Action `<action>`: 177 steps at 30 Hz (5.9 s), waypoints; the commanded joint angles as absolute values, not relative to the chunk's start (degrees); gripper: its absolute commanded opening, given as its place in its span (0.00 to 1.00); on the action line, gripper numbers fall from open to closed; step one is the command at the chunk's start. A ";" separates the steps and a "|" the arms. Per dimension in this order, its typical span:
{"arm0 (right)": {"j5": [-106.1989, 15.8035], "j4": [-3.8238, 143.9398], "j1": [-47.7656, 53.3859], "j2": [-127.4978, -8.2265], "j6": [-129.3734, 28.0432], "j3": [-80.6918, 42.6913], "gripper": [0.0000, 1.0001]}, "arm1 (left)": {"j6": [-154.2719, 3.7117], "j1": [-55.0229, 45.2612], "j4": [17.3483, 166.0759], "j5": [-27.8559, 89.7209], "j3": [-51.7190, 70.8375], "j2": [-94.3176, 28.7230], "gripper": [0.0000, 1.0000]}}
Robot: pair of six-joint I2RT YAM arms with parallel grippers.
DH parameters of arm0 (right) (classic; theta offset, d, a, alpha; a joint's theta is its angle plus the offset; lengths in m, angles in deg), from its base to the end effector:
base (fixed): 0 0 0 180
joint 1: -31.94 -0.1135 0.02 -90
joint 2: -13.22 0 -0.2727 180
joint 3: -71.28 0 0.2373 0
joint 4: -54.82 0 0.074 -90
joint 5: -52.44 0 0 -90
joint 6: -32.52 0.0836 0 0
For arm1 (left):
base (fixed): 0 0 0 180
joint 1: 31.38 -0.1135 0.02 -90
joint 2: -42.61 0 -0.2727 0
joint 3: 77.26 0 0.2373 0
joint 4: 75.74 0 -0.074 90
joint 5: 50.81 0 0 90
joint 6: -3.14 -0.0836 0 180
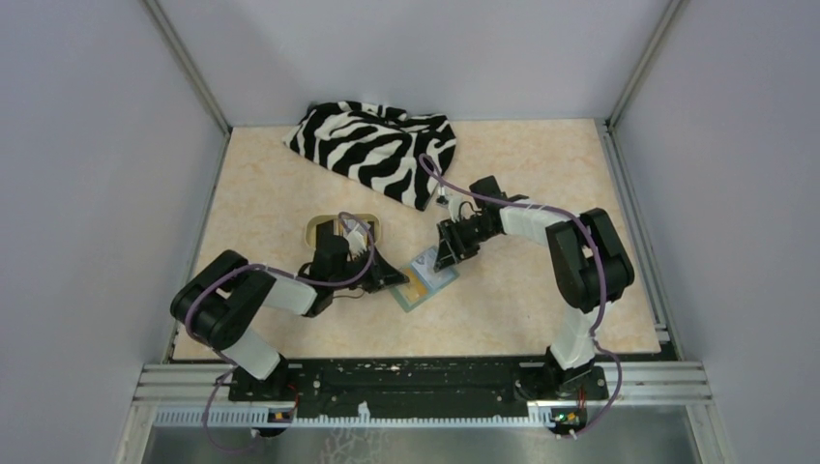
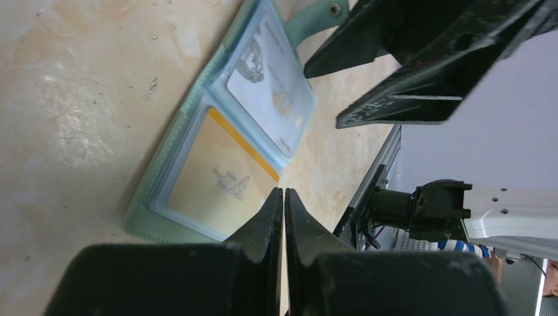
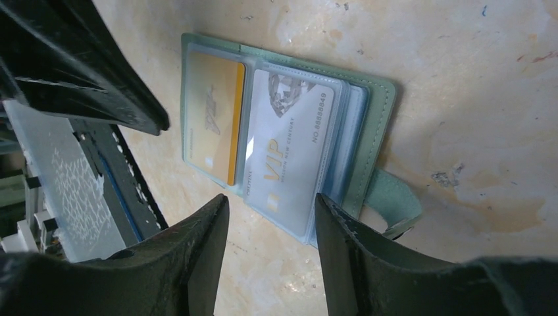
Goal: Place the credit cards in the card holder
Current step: Turn over the card slot in the card holder.
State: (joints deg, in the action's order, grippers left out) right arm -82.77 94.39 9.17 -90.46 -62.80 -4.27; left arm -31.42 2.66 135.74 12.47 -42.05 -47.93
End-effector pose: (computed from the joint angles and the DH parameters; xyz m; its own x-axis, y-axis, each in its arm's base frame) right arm 0.2944 0.1879 0.1436 -0.8011 -0.4071 -0.4387 -0.5978 0.5098 0.6186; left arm 0.2222 -0.1955 0.1309 -0.8825 -0.2916 -0.3691 0.2010 0.4757 -0.8563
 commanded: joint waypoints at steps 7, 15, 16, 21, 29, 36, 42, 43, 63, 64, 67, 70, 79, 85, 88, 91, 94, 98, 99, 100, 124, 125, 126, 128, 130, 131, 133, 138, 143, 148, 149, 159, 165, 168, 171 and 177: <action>-90.66 92.32 8.82 -89.13 -59.44 -6.40 0.50 | -33.42 3.07 137.85 11.08 -38.17 -55.25 0.07; -98.07 88.48 8.91 -89.35 -54.03 -4.94 0.50 | -33.68 3.03 137.79 10.37 -37.25 -56.83 0.09; -98.64 88.04 8.91 -89.47 -53.51 -4.77 0.49 | -33.69 3.01 137.79 10.25 -37.22 -56.92 0.09; -101.07 85.72 8.91 -90.20 -50.38 -3.88 0.49 | -33.60 3.05 138.05 9.70 -37.30 -57.02 0.11; -103.86 80.57 8.87 -90.67 -45.78 -1.86 0.49 | -33.15 2.99 141.45 10.35 -40.43 -53.90 0.16; -92.85 84.79 8.82 -89.90 -50.46 -2.76 0.50 | -33.38 3.07 140.57 11.22 -41.39 -51.04 0.26; -85.82 85.94 8.35 -91.03 -51.16 -3.08 0.52 | -33.27 3.03 138.66 11.43 -40.09 -52.62 0.24; -85.10 86.19 8.24 -91.16 -51.41 -3.21 0.52 | -33.24 3.02 138.46 11.47 -39.84 -53.07 0.23; -89.56 87.77 7.07 -92.10 -51.74 -4.98 0.45 | -34.25 2.99 135.88 11.77 -37.17 -58.22 0.08; -90.75 87.60 7.06 -92.01 -51.35 -4.96 0.44 | -34.30 3.00 135.81 11.69 -37.06 -58.39 0.08; -93.16 86.87 7.13 -91.86 -50.41 -4.74 0.43 | -34.39 3.05 135.68 11.57 -36.73 -58.83 0.08; -94.87 86.11 7.06 -92.02 -49.27 -4.43 0.43 | -34.44 2.99 135.65 11.61 -36.68 -58.86 0.07; -97.33 83.34 7.06 -92.73 -45.85 -3.28 0.43 | -34.56 3.04 135.73 11.56 -37.20 -58.90 0.07; -99.05 80.45 7.06 -93.41 -42.84 -1.99 0.42 | -34.14 3.01 137.17 10.95 -37.66 -58.77 0.06; -100.46 78.73 7.06 -93.69 -41.03 -1.35 0.42 | -33.49 3.02 139.35 10.24 -38.27 -58.73 0.09; -101.25 78.11 6.98 -93.83 -40.44 -1.12 0.40 | -32.63 3.01 142.27 9.06 -38.97 -58.94 0.13; -101.77 78.01 6.52 -94.15 -40.10 -1.05 0.38 | -31.66 3.02 145.15 7.91 -39.44 -59.53 0.17; -101.80 78.29 5.33 -94.50 -40.43 -1.11 0.38 | -30.61 3.05 148.38 7.07 -40.12 -60.05 0.22; -101.73 78.49 4.94 -94.65 -40.68 -1.23 0.38 | -30.41 3.00 148.93 7.11 -40.37 -60.05 0.24; -101.64 78.86 4.68 -94.81 -41.00 -1.41 0.38 | -30.23 2.93 149.46 7.13 -40.75 -59.93 0.26; -107.17 75.15 0.05 -96.88 -39.51 -1.22 0.52 | -27.80 1.14 151.97 9.37 -49.69 -51.76 0.42; -106.67 75.28 -0.03 -97.05 -39.69 -1.28 0.52 | -27.93 1.14 150.72 10.00 -50.04 -50.72 0.43; -105.99 75.69 -0.05 -97.26 -39.95 -1.33 0.52 | -28.34 1.14 149.39 10.44 -50.34 -49.64 0.43; -104.22 77.35 -0.04 -97.53 -41.15 -1.80 0.51 | -29.29 1.14 145.83 11.91 -50.92 -46.75 0.43; -102.38 78.91 -0.05 -97.69 -42.36 -2.26 0.51 | -30.62 1.14 140.93 13.57 -51.25 -42.96 0.43; -101.68 79.33 -0.03 -97.70 -42.59 -2.44 0.51 | -31.72 1.16 137.89 14.59 -51.27 -40.04 0.43; -100.93 79.70 -0.05 -97.85 -42.87 -2.50 0.50 | -33.56 1.19 131.87 16.74 -51.04 -35.78 0.44; -99.42 81.69 -0.06 -97.93 -44.58 -3.32 0.50 | -37.33 1.19 117.87 20.81 -49.49 -27.26 0.44; -97.27 86.17 -0.06 -96.72 -49.09 -5.55 0.50 | -40.05 1.16 110.51 23.51 -48.09 -22.14 0.43; -94.58 91.76 0.06 -95.31 -55.99 -8.20 0.50 | -43.62 1.07 104.68 25.71 -44.96 -19.40 0.43; -94.26 93.38 0.04 -94.92 -58.07 -9.01 0.50 | -44.58 0.98 103.83 26.25 -44.28 -18.90 0.43; -92.39 103.71 0.36 -86.51 -76.17 -12.21 0.52 | -58.49 -1.82 90.57 43.10 -33.27 -17.42 0.52; -91.11 103.77 1.63 -83.37 -77.59 -11.50 0.52 | -65.76 -3.81 82.53 51.53 -23.15 -25.14 0.41; -91.06 103.70 2.20 -82.79 -77.56 -11.37 0.52 | -68.66 -3.87 77.89 56.46 -18.06 -30.72 0.37; -91.08 103.48 2.40 -82.62 -77.35 -11.17 0.52 | -70.45 -3.86 74.99 55.81 -13.53 -35.77 0.39; -90.66 103.40 2.43 -82.65 -77.12 -11.12 0.52 | -70.84 -2.99 70.69 54.59 -4.21 -44.23 0.44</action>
State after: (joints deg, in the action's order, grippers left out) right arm -90.26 103.83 2.11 -85.52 -75.92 -9.89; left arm -68.77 -3.76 75.46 53.11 -9.99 -40.59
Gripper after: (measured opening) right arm 0.521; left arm 0.434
